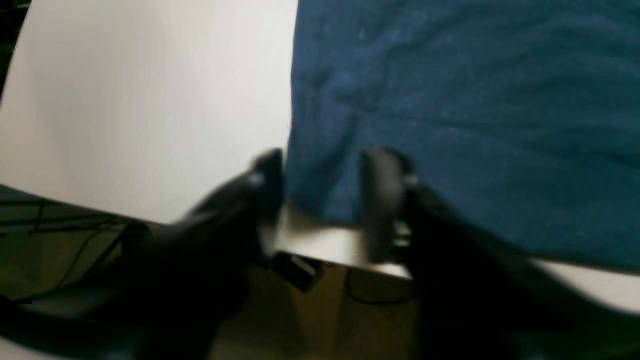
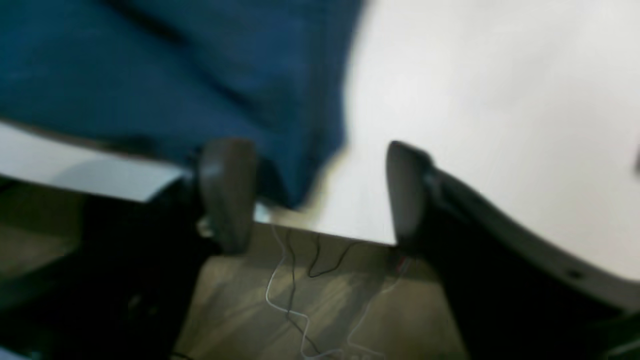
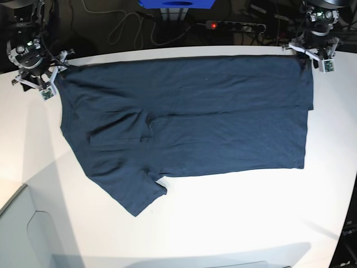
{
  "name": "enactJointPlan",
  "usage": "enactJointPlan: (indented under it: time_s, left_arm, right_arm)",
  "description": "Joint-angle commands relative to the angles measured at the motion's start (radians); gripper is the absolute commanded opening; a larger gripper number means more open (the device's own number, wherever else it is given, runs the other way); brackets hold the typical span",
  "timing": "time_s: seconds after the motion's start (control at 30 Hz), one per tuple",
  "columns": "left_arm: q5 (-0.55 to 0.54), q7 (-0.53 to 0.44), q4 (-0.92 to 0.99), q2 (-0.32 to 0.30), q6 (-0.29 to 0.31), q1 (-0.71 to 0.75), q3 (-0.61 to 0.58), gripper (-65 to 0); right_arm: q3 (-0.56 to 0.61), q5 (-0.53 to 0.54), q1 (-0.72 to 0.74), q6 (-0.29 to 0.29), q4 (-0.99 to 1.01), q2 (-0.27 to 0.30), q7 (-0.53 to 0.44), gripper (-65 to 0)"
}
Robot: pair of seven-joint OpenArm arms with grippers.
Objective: Fold the T-shirt properly
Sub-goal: 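Pull the folded edge back with both grippers to flatten the shirt, then open both grippers and move them toward the shirt's hem corners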
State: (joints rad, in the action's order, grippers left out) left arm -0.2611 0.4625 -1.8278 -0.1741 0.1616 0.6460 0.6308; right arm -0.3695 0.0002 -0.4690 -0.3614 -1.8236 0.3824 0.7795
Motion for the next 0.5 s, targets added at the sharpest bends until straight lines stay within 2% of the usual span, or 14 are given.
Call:
enactJointPlan:
  time_s: [0.0, 0.17, 0.3, 0.47]
  left_arm:
    - [-0.002, -0.021, -0.036, -0.011, -0.006, 0.016, 0.030, -35.2]
    - [-0.008, -0.023, -0.094, -0.005, -0.006, -0.012, 0.106, -33.3]
    - [0.000, -0.021, -0.089, -0.008, -0.006, -0.133, 0.148, -32.9]
    - [0.000, -0.020, -0.029, -0.025, -0.006, -0.294, 0.142, -32.7]
  right_arm:
    - [-0.020, 0.002, 0.005, 0.000, -0.020, 0.013, -0.012, -23.3]
    - [-0.076, 0.002, 0.020, 0.000, -0.020, 0.013, -0.019, -23.4]
    - [-0.098, 0.002, 0.080, 0.000, -0.020, -0.012, -0.015, -23.4]
    - [-0.081, 0.002, 0.174, 0.000, -0.020, -0.030, -0.013, -23.2]
